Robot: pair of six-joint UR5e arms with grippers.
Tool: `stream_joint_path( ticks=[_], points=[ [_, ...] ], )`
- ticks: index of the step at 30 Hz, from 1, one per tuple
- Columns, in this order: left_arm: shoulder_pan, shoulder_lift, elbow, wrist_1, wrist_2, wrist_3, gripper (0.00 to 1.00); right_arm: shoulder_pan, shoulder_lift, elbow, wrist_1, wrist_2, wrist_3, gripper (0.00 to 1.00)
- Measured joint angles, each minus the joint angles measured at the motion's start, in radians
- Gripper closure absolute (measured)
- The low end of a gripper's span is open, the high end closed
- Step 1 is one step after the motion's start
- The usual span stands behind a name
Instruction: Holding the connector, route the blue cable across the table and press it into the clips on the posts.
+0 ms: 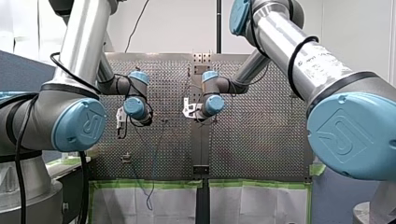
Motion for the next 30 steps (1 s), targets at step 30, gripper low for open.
stream_joint_path(
  ticks=[30],
  points=[
    [-0.211, -0.014, -0.033, 0.14, -0.135, -0.086, 0.02, -0.031, 0.0, 0.0, 0.037, -0.003, 0.005, 1.0]
  ],
)
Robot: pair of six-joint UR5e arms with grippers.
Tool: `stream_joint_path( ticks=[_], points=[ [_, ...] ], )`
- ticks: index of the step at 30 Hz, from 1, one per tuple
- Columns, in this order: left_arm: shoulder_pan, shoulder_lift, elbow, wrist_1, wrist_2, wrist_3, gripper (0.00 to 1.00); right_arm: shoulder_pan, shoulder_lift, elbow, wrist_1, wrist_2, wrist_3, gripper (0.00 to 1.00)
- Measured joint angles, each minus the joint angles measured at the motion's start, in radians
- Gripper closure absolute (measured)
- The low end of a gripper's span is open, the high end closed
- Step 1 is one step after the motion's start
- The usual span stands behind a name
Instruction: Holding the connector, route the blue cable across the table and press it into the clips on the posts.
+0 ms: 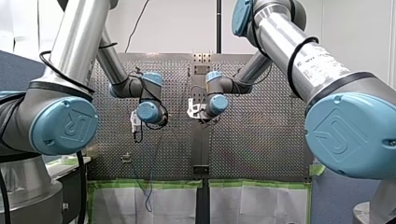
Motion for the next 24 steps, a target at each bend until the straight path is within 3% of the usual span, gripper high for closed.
stream_joint_path(
  ticks=[8, 16, 24],
  points=[
    [-0.059, -0.039, 0.067, -0.015, -0.019, -0.016, 0.02, 0.0, 0.0, 0.0, 0.001, 0.001, -0.001, 1.0],
    [-0.05, -0.048, 0.126, -0.04, -0.009, -0.028, 0.02, 0.0, -0.001, 0.0, 0.001, 0.001, -0.001, 1.0],
    [-0.043, -0.112, 0.187, -0.058, -0.002, -0.032, 0.02, 0.0, 0.0, 0.0, 0.001, -0.001, 0.001, 1.0]
  ],
)
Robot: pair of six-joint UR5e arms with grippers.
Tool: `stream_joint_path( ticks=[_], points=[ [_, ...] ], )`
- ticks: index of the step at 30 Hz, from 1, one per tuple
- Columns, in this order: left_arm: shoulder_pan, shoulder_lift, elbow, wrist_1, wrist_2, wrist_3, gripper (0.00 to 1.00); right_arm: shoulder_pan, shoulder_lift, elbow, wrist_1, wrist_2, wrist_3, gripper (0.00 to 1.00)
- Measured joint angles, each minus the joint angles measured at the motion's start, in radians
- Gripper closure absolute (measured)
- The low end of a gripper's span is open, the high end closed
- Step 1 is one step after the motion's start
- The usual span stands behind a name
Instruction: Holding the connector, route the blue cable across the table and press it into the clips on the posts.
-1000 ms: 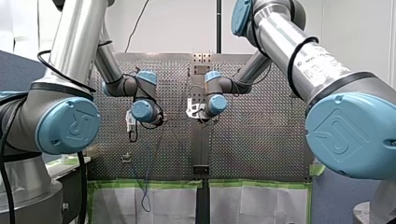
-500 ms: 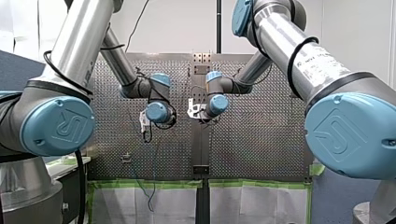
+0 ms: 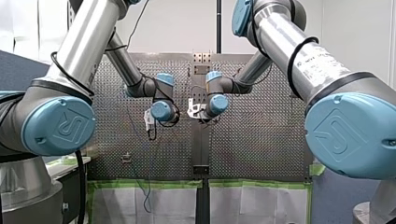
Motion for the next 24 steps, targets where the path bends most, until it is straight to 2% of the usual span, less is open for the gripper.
stream_joint_path(
  ticks=[7, 14, 21, 22, 24],
  points=[
    [0.013, -0.061, 0.051, -0.005, 0.002, -0.008, 0.02, -0.001, 0.0, -0.001, 0.0, -0.003, 0.0, 1.0],
    [0.016, -0.118, 0.108, -0.036, -0.002, -0.006, 0.02, -0.001, 0.0, -0.001, 0.0, -0.002, 0.0, 1.0],
    [0.013, -0.159, 0.127, -0.034, -0.018, 0.0, 0.02, -0.001, 0.0, -0.004, -0.001, -0.002, 0.001, 1.0],
    [0.013, -0.161, 0.127, -0.033, -0.019, 0.003, 0.1, -0.001, 0.0, -0.004, -0.001, -0.002, 0.001, 1.0],
    [0.013, -0.163, 0.127, -0.032, -0.02, 0.007, 0.14, -0.001, 0.0, -0.004, -0.001, -0.002, 0.001, 1.0]
  ],
)
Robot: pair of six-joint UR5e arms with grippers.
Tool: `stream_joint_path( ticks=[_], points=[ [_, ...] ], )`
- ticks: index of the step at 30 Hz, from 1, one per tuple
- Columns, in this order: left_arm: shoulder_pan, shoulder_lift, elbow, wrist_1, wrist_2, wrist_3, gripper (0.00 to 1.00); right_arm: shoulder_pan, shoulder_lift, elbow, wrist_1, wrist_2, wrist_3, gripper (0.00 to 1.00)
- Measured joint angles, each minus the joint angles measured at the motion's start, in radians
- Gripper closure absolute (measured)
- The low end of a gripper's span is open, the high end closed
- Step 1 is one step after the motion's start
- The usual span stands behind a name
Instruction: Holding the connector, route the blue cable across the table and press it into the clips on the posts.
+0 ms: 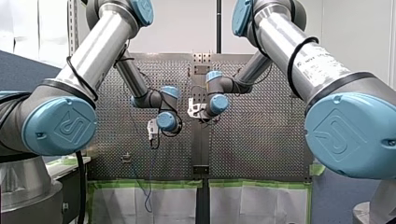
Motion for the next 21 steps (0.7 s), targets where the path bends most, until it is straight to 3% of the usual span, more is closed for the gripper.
stream_joint_path(
  ticks=[2, 6, 8, 9, 11, 12, 13, 21],
  points=[
    [-0.001, -0.001, 0.0, 0.002, -0.001, 0.005, 0.27, 0.0, 0.0, 0.0, 0.0, 0.0, 0.0, 1.0],
    [-0.003, 0.0, 0.0, 0.017, -0.002, 0.011, 0.38, 0.0, 0.0, -0.002, 0.0, -0.004, 0.0, 1.0],
    [-0.005, 0.0, 0.0, 0.032, -0.002, 0.011, 0.68, 0.0, 0.0, -0.002, -0.001, -0.009, 0.0, 1.0],
    [-0.006, 0.0, 0.0, 0.039, -0.002, 0.011, 0.68, 0.0, 0.0, -0.002, -0.001, -0.011, 0.0, 1.0],
    [-0.008, 0.0, 0.0, 0.055, -0.003, 0.01, 0.89, 0.0, 0.0, -0.002, -0.001, -0.016, 0.0, 1.0],
    [-0.009, 0.0, 0.0, 0.061, -0.004, 0.009, 0.89, 0.0, 0.0, -0.002, -0.002, -0.018, 0.0, 1.0],
    [-0.01, 0.0, 0.0, 0.07, -0.007, 0.007, 1.0, 0.0, 0.0, -0.002, -0.002, -0.019, 0.001, 1.0],
    [-0.015, 0.0, 0.001, 0.101, -0.06, -0.001, 1.0, 0.0, 0.0, -0.002, -0.002, -0.023, 0.001, 1.0]
  ],
)
